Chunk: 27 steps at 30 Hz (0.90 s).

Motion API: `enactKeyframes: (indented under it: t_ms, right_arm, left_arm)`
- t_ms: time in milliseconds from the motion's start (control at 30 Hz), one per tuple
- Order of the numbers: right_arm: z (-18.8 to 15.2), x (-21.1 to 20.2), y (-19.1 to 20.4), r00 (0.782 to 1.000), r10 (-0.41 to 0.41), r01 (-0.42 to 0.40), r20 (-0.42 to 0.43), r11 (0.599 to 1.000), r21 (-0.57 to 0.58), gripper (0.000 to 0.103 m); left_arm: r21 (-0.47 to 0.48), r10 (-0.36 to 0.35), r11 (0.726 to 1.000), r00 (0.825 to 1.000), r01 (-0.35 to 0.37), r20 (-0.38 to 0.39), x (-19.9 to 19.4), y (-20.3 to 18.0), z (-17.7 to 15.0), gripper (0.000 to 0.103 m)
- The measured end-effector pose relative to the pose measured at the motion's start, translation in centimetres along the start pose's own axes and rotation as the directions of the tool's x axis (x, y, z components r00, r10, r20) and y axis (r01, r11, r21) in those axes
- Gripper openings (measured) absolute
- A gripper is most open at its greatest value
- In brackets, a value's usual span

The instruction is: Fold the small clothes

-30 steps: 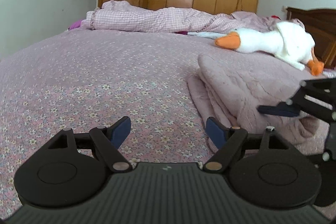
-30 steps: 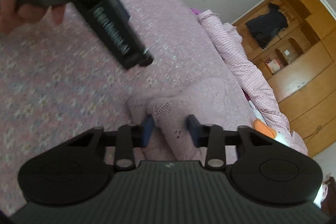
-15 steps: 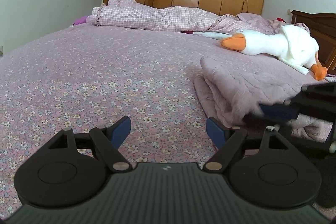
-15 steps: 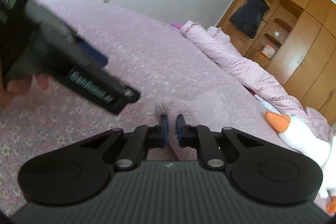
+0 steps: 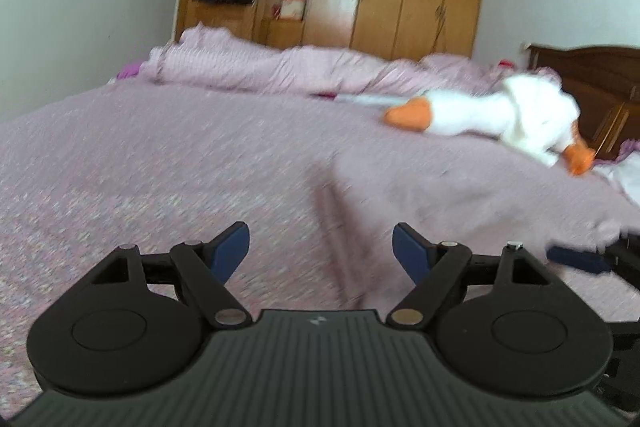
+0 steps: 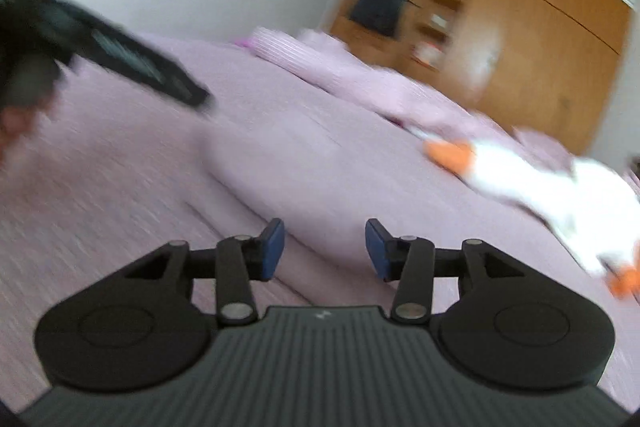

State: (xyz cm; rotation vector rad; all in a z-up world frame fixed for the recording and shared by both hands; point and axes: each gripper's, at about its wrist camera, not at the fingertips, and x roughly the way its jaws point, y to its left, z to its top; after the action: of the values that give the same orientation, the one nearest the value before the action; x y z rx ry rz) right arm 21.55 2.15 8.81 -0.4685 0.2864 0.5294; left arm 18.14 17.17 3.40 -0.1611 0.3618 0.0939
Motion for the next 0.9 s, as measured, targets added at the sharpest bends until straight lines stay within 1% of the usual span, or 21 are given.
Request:
enactKeyframes:
  t_ms: [67,100,133,167,200,267,300,333,367,400,433,467,533,633,700,767,867,900]
  right_arm:
    - [-1.4,0.3,-2.2,0.998,-0.054,0.057,-0.042,0.996,0.068,0.047]
    - [-1.9,0.4,-2.9,0.996,-0.072,0.076,-0.048,0.992,0.099,0.047]
    - [-2.3,0.6,-3.5,0.995,-0.083,0.089,-0.051,0.989,0.119,0.047]
    - [-2.6,1.0,-3.8,0.994,-0.092,0.098,-0.056,0.987,0.129,0.047]
    - [-2.8,1.5,-3.9,0.994,-0.093,0.101,-0.065,0.985,0.137,0.047]
    - [-2.8,2.5,-4.1,0.995,-0.073,0.082,-0.064,0.987,0.141,0.047]
    - [-2.6,2.9,-4.2,0.995,-0.077,0.085,-0.056,0.985,0.147,0.046]
    - [-2.5,3.4,-4.2,0.996,-0.071,0.080,-0.058,0.985,0.152,0.046]
    - [-2.4,4.0,-4.1,0.996,-0.064,0.074,-0.070,0.986,0.149,0.048]
    - [-2.5,4.1,-4.1,0.994,-0.076,0.086,-0.077,0.985,0.147,0.030]
    - [-2.8,3.5,-4.2,0.993,-0.099,0.110,-0.071,0.980,0.164,0.023]
    - [-2.9,2.7,-4.5,0.993,-0.107,0.117,-0.058,0.972,0.204,0.018]
    - [-3.1,1.0,-5.0,0.993,-0.107,0.118,-0.056,0.959,0.258,0.015]
    - [-3.5,0.6,-5.1,0.992,-0.101,0.118,-0.079,0.960,0.253,0.015]
    - [-4.1,1.0,-5.2,0.990,-0.096,0.121,-0.104,0.956,0.268,0.014]
    - [-5.0,1.2,-5.9,0.987,-0.066,0.115,-0.149,0.930,0.348,0.014]
    - [-5.1,0.7,-6.0,0.986,-0.044,0.103,-0.163,0.922,0.374,0.015]
    - [-5.0,0.5,-6.1,0.987,-0.018,0.080,-0.159,0.917,0.391,0.015]
  left_arm:
    - [-0.006,-0.023,1.000,0.999,0.023,0.031,-0.2,-1.0,0.4,0.080]
    - [-0.004,-0.028,1.000,0.999,0.028,0.035,-0.1,-1.6,0.6,0.077]
    - [0.004,-0.028,1.000,0.999,0.028,0.031,0.1,-2.2,0.8,0.075]
    - [0.020,-0.026,0.999,0.999,0.025,0.019,0.4,-2.9,0.7,0.075]
    - [0.034,-0.017,0.999,1.000,0.017,0.009,0.7,-3.4,0.6,0.075]
    - [0.070,0.037,0.997,0.999,-0.036,-0.021,1.9,-4.4,-0.1,0.083]
    - [0.077,0.067,0.995,0.997,-0.064,-0.038,2.5,-4.7,-0.4,0.083]
    - [0.074,0.070,0.995,0.996,-0.067,-0.051,3.1,-4.8,-0.8,0.082]
    - [0.060,0.054,0.997,0.997,-0.051,-0.062,3.5,-4.7,-1.1,0.070]
    - [0.030,0.045,0.999,0.996,-0.042,-0.074,3.9,-4.5,-1.5,0.053]
    - [0.009,0.051,0.999,0.994,-0.051,-0.097,4.2,-4.2,-1.7,0.019]
    - [-0.038,0.053,0.998,0.992,-0.058,-0.112,4.2,-3.8,-1.8,0.019]
    - [-0.080,0.027,0.996,0.994,-0.036,-0.110,3.8,-3.3,-1.7,0.018]
    - [-0.052,0.023,0.998,0.993,-0.029,-0.114,3.5,-3.6,-1.5,0.018]
    - [-0.042,0.038,0.998,0.990,-0.044,-0.138,3.7,-3.6,-1.8,0.018]
    - [-0.022,0.047,0.998,0.985,-0.051,-0.166,4.1,-3.5,-2.4,0.018]
    - [0.008,0.048,0.999,0.987,-0.048,-0.155,4.2,-3.6,-2.7,0.018]
    - [0.011,0.051,0.999,0.987,-0.050,-0.154,4.2,-3.6,-2.6,0.018]
